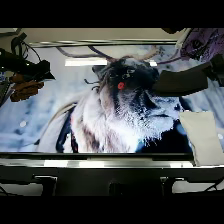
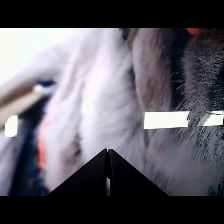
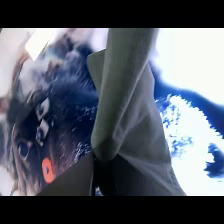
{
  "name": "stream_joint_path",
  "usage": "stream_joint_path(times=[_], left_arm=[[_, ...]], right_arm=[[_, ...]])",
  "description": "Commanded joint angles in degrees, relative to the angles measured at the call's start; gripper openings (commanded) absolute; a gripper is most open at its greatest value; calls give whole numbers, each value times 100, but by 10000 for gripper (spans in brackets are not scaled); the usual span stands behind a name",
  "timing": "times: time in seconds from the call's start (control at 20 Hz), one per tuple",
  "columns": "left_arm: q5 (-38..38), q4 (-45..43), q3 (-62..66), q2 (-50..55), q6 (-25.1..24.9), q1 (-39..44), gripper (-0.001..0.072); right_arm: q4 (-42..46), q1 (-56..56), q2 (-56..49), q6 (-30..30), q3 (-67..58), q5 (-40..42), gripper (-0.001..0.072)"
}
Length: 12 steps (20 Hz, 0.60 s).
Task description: Fold the clothes and pants, and hang the long-sleeved shirts on hangers.
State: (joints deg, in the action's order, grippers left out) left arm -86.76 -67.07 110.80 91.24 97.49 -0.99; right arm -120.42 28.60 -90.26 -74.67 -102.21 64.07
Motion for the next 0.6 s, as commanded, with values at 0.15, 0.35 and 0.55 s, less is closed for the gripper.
stream_joint_path(times=[0.15, 0.35, 0.55], left_arm=[[-249, 2, -2, 0, 7, 2, 19], [-323, 0, -2, 0, 7, 2, 18], [-332, 0, -2, 0, 7, 2, 19]], right_arm=[[1480, 186, 608, 1241, -31, 514, 31], [2221, 186, 903, 1731, -33, 1117, 31], [2970, 186, 1145, 2039, -33, 1801, 31]])
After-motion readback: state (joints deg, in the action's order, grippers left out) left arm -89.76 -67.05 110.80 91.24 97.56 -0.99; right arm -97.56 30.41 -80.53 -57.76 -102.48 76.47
